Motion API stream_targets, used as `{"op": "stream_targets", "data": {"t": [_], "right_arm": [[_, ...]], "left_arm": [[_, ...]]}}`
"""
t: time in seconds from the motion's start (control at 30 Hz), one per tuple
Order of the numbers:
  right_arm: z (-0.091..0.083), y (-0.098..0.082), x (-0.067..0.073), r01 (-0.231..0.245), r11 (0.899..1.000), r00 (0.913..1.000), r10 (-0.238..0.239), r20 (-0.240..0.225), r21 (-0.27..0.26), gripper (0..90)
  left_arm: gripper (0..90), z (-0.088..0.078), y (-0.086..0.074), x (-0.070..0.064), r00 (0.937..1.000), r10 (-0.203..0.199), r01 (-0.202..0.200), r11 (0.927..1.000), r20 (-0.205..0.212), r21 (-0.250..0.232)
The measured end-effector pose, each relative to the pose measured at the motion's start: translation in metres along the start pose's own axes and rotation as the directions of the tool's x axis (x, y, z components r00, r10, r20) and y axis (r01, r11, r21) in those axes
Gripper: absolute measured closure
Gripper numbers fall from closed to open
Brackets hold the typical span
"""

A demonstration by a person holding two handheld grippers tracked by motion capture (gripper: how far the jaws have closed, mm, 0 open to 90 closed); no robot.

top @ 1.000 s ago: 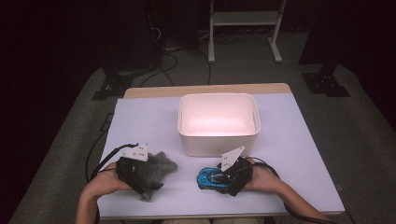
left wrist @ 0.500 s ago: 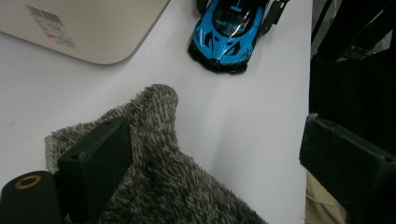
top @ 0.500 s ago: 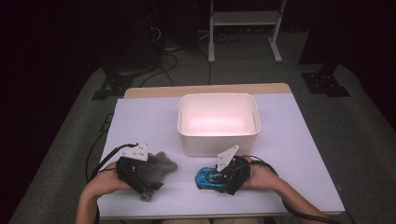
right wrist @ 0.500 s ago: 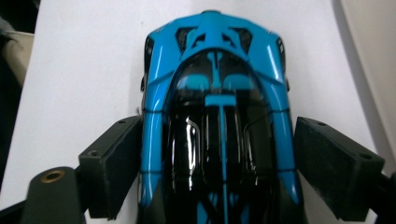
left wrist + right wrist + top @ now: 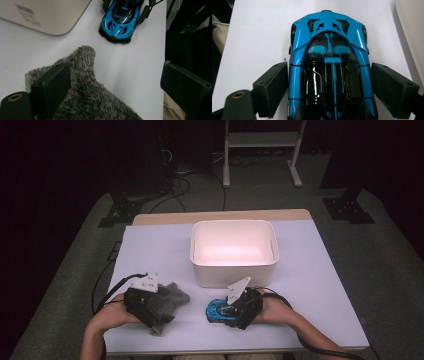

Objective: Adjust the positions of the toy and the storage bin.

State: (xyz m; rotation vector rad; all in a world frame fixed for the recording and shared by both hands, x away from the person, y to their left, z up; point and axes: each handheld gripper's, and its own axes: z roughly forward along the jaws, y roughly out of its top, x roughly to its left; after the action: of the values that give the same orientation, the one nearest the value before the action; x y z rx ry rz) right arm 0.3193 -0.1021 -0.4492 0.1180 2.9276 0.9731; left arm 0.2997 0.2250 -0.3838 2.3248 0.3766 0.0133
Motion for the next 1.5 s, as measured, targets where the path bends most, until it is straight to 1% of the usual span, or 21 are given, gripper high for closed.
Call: {"op": "stream_targets", "data": {"t": [0.03,0.1,0.23,0.33,0.4,0.43,0.5,0.57,0.6,0.7,0.87,0.9,1.03,1.1,1.13,1.2,1.33,1.4,1.43,1.5], "right_arm": [[0.000,0.000,0.000,0.001,1.000,0.9999,-0.001,-0.011,0.004,20.5],[-0.001,0.001,-0.001,-0.005,1.000,0.9998,0.005,-0.020,0.010,21.2],[-0.001,0.003,-0.001,-0.013,1.000,0.9996,0.013,-0.023,0.025,21.5],[0.002,0.006,-0.002,-0.025,0.999,0.9993,0.026,-0.026,0.029,18.1],[0.003,0.008,-0.002,-0.015,0.999,0.9996,0.016,-0.023,0.034,18.3],[0.003,0.007,-0.002,-0.019,0.999,0.9995,0.020,-0.024,0.034,19.2],[0.001,0.004,-0.003,-0.022,1.000,0.9995,0.022,-0.020,0.012,23.0],[0.001,0.002,-0.002,-0.021,1.000,0.9996,0.020,-0.019,-0.004,24.5],[0.001,0.001,-0.002,-0.027,1.000,0.9995,0.027,-0.016,-0.011,24.5],[0.000,0.001,0.000,-0.028,1.000,0.9996,0.028,-0.006,-0.012,24.6],[-0.001,-0.002,0.000,-0.034,0.999,0.9994,0.034,0.009,-0.031,24.9],[-0.001,-0.002,0.001,-0.037,0.999,0.9991,0.038,0.019,-0.036,25.0],[-0.003,-0.004,0.001,-0.051,0.998,0.9984,0.052,0.020,-0.048,25.1],[-0.005,-0.004,0.001,-0.047,0.997,0.9987,0.049,0.018,-0.061,25.1],[-0.006,-0.004,0.001,-0.058,0.996,0.9982,0.058,0.010,-0.067,25.2],[-0.008,-0.003,0.002,-0.053,0.996,0.9986,0.053,0.006,-0.076,25.3],[-0.011,-0.002,0.004,-0.050,0.996,0.9987,0.051,0.005,-0.071,25.6],[-0.011,-0.001,0.004,-0.058,0.996,0.9983,0.058,0.005,-0.068,25.5],[-0.011,-0.002,0.004,-0.069,0.995,0.9976,0.070,0.006,-0.069,25.4],[-0.009,-0.002,0.004,-0.068,0.996,0.9977,0.068,0.004,-0.063,25.1]], "left_arm": [[8.8,0.000,0.000,0.000,1.0000,-0.001,0.001,1.0000,0.000,0.001],[8.8,-0.001,0.000,0.000,1.0000,-0.001,0.001,1.0000,-0.001,0.000],[8.8,-0.001,0.000,0.000,1.0000,0.001,-0.001,1.0000,0.000,0.001],[8.8,-0.001,0.001,0.000,1.0000,-0.003,0.003,1.0000,0.000,-0.003],[8.8,-0.001,0.001,0.000,1.0000,0.001,-0.001,1.0000,-0.001,-0.002],[8.8,-0.001,0.001,0.000,1.0000,0.002,-0.002,1.0000,-0.002,-0.003],[8.8,-0.001,0.000,0.000,1.0000,0.002,-0.002,1.0000,-0.002,-0.003],[8.7,-0.001,0.001,0.000,1.0000,0.004,-0.004,1.0000,-0.001,-0.002],[8.8,-0.001,0.001,0.000,1.0000,0.004,-0.004,1.0000,-0.001,-0.002],[8.8,-0.001,0.001,-0.001,1.0000,0.002,-0.002,1.0000,-0.001,-0.002],[8.8,-0.002,0.001,0.000,1.0000,0.005,-0.005,1.0000,-0.003,-0.004],[8.8,-0.002,0.000,0.000,1.0000,0.004,-0.004,1.0000,-0.003,-0.003],[8.8,-0.001,0.000,0.000,1.0000,0.001,-0.001,1.0000,-0.001,-0.001],[8.8,-0.001,0.000,0.000,1.0000,0.001,-0.001,1.0000,-0.001,-0.003],[8.8,-0.001,0.000,0.000,1.0000,0.001,-0.001,1.0000,-0.001,-0.005],[8.8,-0.002,0.000,0.000,1.0000,0.004,-0.004,1.0000,-0.002,-0.004],[8.8,-0.002,0.001,0.000,1.0000,0.004,-0.004,1.0000,-0.001,-0.003],[8.8,-0.001,0.001,0.000,1.0000,0.003,-0.003,1.0000,0.001,-0.003],[8.8,-0.001,0.000,-0.001,1.0000,0.003,-0.003,1.0000,0.001,-0.003],[8.8,-0.001,0.000,-0.001,1.0000,0.004,-0.004,1.0000,0.001,-0.003]]}}
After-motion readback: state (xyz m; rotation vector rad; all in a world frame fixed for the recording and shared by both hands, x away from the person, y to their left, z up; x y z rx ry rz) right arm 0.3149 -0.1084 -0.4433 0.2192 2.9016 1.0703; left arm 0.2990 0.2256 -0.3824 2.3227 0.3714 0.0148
